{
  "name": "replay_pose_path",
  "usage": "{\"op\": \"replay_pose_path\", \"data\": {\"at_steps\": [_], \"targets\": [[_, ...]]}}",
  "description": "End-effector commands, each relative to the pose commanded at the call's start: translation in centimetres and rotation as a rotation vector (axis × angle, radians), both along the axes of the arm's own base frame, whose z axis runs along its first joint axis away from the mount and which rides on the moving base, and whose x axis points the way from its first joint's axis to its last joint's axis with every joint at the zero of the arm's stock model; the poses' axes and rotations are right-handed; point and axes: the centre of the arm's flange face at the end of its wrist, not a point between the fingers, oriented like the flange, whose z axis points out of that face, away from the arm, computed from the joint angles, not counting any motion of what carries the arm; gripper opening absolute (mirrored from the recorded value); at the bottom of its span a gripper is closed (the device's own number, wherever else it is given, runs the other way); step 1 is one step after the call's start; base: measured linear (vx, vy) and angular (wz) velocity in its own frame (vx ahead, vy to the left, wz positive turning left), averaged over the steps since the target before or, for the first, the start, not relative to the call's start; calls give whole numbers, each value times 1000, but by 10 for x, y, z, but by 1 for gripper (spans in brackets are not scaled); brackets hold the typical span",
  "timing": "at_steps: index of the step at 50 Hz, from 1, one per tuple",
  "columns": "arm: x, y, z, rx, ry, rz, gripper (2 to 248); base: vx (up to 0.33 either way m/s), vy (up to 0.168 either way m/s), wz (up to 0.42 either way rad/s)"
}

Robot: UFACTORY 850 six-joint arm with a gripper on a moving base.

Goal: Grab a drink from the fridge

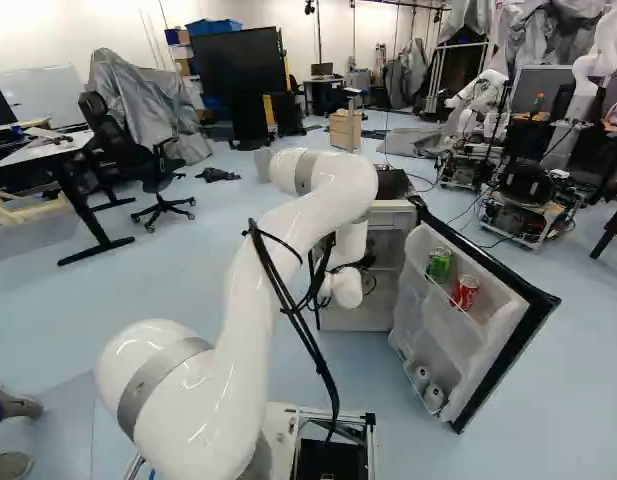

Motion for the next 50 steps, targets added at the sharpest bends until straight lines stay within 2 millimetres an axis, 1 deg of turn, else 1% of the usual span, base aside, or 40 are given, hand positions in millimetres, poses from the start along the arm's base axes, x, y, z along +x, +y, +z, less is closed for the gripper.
{"op": "replay_pose_path", "data": {"at_steps": [14, 26, 38, 50], "targets": [[20, -15, -10, -17, -8, -9, 247, 0, 0, 0], [27, -31, -17, -26, -3, -27, 247, 0, 0, 0], [28, -34, -21, -28, 20, -30, 247, 0, 0, 0], [33, -35, -38, -29, 43, -28, 247, 0, 0, 0]]}}
